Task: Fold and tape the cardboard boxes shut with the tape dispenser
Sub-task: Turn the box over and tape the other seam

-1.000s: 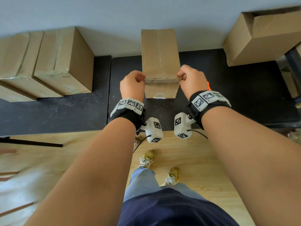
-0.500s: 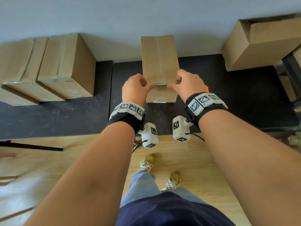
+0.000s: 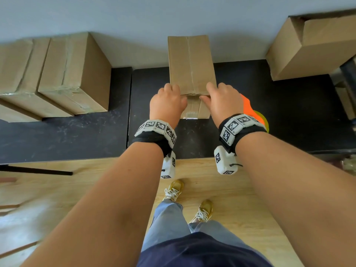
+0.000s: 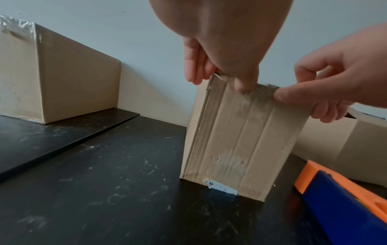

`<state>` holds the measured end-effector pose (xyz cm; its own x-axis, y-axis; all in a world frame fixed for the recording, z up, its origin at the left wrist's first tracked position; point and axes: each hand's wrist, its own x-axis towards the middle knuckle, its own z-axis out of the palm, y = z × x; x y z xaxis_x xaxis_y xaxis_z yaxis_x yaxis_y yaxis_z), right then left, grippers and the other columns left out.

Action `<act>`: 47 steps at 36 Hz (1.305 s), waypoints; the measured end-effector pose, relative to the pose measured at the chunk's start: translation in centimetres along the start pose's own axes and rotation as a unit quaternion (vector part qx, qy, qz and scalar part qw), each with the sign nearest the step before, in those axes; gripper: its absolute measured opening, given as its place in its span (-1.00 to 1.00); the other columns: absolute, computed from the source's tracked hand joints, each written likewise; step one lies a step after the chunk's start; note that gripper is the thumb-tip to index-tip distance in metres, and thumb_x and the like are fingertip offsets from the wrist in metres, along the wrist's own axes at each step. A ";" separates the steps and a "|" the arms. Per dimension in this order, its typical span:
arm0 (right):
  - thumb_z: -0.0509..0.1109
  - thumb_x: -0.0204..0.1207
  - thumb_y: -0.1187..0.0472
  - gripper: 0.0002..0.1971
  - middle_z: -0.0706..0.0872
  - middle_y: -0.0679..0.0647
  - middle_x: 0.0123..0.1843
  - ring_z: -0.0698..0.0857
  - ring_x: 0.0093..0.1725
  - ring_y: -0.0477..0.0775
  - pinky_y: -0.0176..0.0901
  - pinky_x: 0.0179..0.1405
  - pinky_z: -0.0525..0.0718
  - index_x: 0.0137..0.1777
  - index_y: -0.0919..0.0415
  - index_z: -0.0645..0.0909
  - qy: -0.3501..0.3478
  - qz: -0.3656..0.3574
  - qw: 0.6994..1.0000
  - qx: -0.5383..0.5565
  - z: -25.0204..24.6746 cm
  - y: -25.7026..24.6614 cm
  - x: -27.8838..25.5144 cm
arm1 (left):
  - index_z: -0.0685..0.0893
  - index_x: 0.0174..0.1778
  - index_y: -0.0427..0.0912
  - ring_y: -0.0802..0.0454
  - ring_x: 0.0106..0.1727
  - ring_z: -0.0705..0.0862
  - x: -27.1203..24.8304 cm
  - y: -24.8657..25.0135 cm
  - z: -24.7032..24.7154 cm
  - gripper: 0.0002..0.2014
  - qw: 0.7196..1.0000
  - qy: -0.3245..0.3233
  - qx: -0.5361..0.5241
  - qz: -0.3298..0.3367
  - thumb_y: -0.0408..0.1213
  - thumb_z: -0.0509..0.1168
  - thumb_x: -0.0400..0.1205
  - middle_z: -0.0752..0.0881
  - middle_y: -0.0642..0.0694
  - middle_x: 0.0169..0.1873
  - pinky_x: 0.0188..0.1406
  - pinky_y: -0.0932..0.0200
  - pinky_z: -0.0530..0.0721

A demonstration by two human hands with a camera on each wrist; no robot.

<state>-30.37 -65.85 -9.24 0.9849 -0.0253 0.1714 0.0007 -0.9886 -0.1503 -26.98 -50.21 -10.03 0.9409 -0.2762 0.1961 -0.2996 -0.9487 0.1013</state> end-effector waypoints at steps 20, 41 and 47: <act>0.25 0.68 0.23 -0.93 0.70 0.11 -0.08 0.59 -0.17 0.09 -0.11 -0.27 0.39 0.04 0.21 0.52 -0.058 0.038 0.991 0.112 -1.8 1.7 -0.4 | 0.53 0.06 -0.27 -0.12 -0.05 0.61 -0.3 0.6 -0.1 -0.54 0.999 -0.023 0.024 -0.040 0.14 0.17 0.67 0.60 -0.17 -0.02 -0.28 0.10 0.43; 0.20 0.63 0.35 -0.84 0.69 0.12 -0.16 0.61 -0.22 0.13 -0.11 -0.26 0.43 0.10 0.24 0.58 -0.040 0.031 0.993 0.103 -1.3 1.4 -0.5 | 0.61 -0.10 -0.31 -0.12 -0.31 0.52 -1.2 -0.1 -0.1 -0.89 0.993 0.028 -0.085 -0.079 -0.44 0.17 0.65 0.61 -0.22 -0.17 -0.35 0.11 0.38; 0.21 0.58 0.40 -0.86 0.68 0.13 -0.19 0.63 -0.23 0.17 -0.05 -0.27 0.54 0.03 0.24 0.58 -0.034 0.033 0.994 0.098 -1.0 1.2 -0.7 | 0.54 -0.16 -0.30 -0.11 -0.39 0.42 -1.1 0.4 0.0 -0.90 0.994 0.022 -0.060 -0.087 -0.53 0.16 0.58 0.46 -0.18 -0.28 -0.46 0.13 0.23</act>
<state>-31.19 -67.14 -8.58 0.9934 -0.0726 0.0889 -0.0374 -0.9371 -0.3470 -28.11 -50.31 -10.17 0.9729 -0.1008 0.2079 -0.1531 -0.9552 0.2532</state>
